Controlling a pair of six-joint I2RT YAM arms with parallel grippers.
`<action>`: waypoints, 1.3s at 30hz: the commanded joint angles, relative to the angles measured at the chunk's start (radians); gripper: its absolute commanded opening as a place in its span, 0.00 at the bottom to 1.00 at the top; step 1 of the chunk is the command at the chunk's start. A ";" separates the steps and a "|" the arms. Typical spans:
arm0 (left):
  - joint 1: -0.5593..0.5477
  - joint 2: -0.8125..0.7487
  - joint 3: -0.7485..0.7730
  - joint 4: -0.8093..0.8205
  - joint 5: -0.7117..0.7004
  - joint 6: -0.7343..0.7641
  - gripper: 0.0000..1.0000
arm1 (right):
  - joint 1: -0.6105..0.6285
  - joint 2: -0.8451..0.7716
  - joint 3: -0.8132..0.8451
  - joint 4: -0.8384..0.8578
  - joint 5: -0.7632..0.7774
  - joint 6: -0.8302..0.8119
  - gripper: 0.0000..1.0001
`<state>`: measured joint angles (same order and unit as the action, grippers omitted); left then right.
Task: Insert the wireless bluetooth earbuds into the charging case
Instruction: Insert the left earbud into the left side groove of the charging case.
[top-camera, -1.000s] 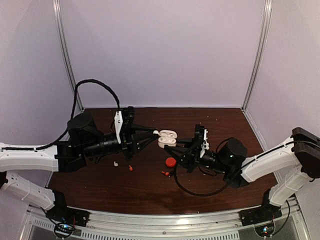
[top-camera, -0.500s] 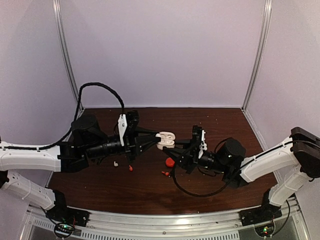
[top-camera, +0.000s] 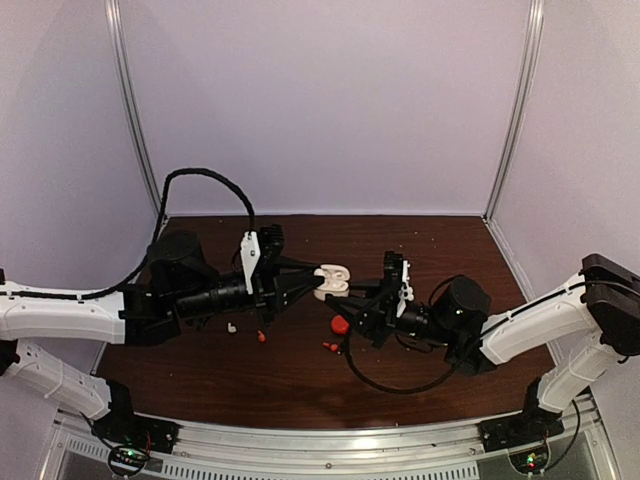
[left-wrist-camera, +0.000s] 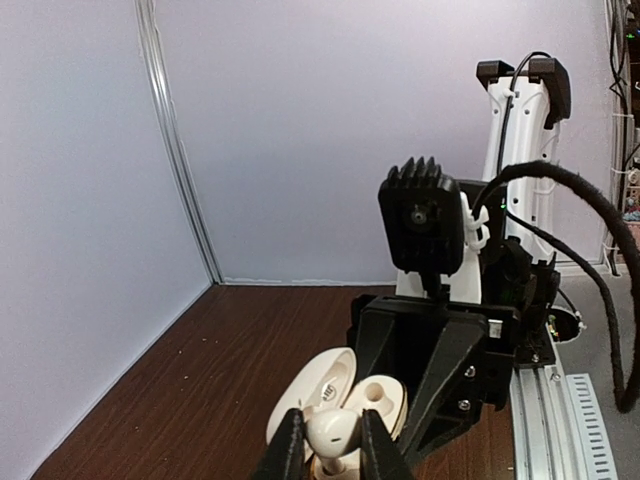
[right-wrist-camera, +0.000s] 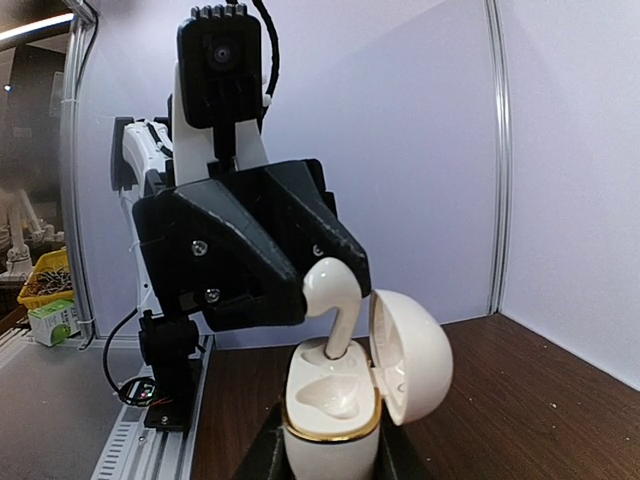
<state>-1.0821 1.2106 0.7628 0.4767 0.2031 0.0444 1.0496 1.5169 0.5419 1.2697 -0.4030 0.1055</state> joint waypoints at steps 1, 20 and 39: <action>-0.002 0.014 0.023 0.010 -0.021 0.023 0.15 | 0.009 -0.020 0.010 0.068 -0.001 0.015 0.00; -0.016 0.015 0.012 -0.006 -0.056 0.050 0.19 | -0.002 -0.040 0.007 0.133 0.020 0.082 0.00; -0.016 0.020 0.032 -0.035 -0.078 0.028 0.23 | -0.002 -0.047 0.009 0.111 -0.002 0.048 0.00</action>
<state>-1.1007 1.2140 0.7750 0.4690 0.1543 0.0765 1.0466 1.5024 0.5415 1.3060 -0.3878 0.1608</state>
